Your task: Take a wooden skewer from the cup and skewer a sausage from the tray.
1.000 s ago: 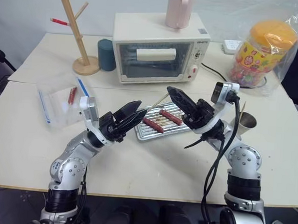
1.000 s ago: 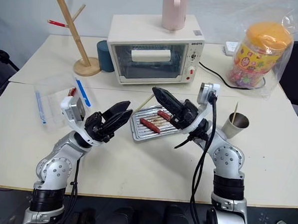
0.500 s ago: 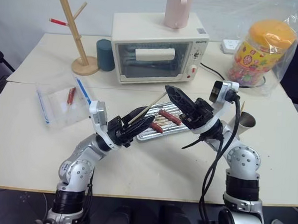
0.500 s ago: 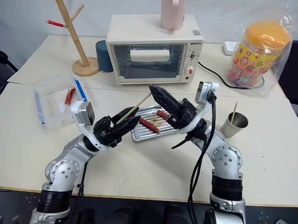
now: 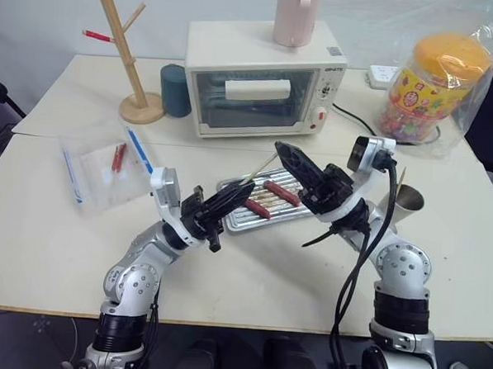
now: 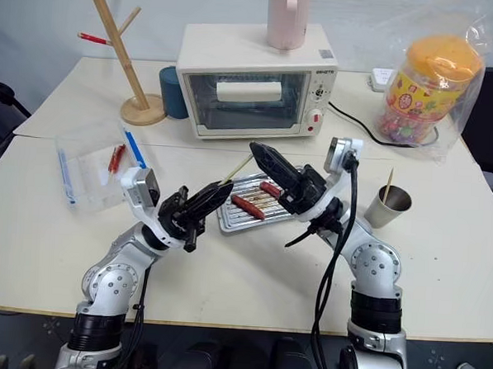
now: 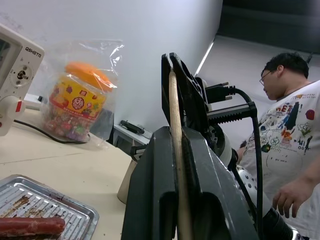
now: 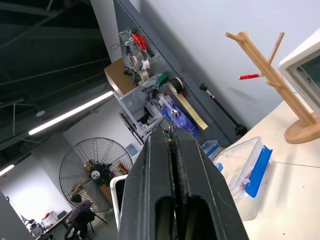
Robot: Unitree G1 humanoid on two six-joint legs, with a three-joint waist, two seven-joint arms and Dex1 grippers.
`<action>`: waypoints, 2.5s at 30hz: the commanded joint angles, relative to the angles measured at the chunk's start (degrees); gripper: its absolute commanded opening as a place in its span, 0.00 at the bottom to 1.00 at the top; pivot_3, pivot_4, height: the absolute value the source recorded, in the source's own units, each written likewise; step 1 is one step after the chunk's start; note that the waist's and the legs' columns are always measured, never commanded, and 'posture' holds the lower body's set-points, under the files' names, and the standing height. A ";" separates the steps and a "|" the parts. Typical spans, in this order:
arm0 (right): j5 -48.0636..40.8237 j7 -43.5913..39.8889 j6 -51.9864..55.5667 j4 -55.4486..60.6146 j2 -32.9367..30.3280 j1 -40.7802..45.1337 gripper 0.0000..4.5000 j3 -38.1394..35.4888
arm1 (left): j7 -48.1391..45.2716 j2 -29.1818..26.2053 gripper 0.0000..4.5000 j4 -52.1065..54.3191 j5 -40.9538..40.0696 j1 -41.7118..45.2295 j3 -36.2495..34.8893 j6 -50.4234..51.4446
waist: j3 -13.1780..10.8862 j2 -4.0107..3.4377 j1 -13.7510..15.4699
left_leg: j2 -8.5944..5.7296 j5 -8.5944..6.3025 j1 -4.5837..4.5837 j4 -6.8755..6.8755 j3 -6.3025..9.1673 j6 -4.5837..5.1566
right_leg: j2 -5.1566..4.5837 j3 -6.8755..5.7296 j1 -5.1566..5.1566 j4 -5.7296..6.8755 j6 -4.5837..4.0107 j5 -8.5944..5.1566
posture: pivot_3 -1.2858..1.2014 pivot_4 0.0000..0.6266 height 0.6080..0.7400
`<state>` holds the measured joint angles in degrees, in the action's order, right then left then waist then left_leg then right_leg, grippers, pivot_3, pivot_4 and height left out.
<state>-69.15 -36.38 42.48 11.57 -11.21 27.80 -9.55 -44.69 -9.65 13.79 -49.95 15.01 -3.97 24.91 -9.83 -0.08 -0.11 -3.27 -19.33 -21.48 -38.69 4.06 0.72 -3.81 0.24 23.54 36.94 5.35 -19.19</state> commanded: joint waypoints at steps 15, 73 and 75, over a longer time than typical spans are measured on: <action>22.77 -7.63 -13.11 4.81 -18.02 -13.10 0.58 -0.54 | -3.62 -12.63 0.00 1.11 3.84 -10.08 -10.12 -4.28 | 0.00 0.00 0.10 | 0.00 0.00 0.01 0.28 -0.01 0.00 | 0.00 0.02 0.01 -0.18 0.00 0.00 | 0.52 0.24 1.00; 65.14 -10.79 -16.80 -43.26 -9.00 26.60 0.47 24.40 | 0.15 -12.67 0.00 2.75 6.05 -21.92 -15.40 -10.07 | -0.02 0.05 -0.63 | 0.01 0.11 0.16 0.50 -0.07 -0.13 | -0.02 0.01 0.05 -0.13 -0.10 0.02 | 0.52 0.24 1.00; 65.32 -10.87 -16.85 -43.30 -9.13 26.25 0.47 24.06 | 0.12 -12.71 0.00 2.75 6.05 -21.93 -15.41 -9.96 | -0.02 0.05 -0.77 | 0.01 0.11 0.16 0.51 -0.07 -0.14 | -0.02 0.01 0.06 -0.12 -0.10 0.02 | 0.52 0.24 1.00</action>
<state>-3.88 -46.94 26.31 -32.26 -20.06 53.56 15.72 -44.49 -22.07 14.93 -43.42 -6.60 -19.10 15.28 -9.85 -0.03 -0.88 -3.26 -19.23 -21.32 -38.18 3.99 0.59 -3.82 0.25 23.59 36.84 5.25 -19.17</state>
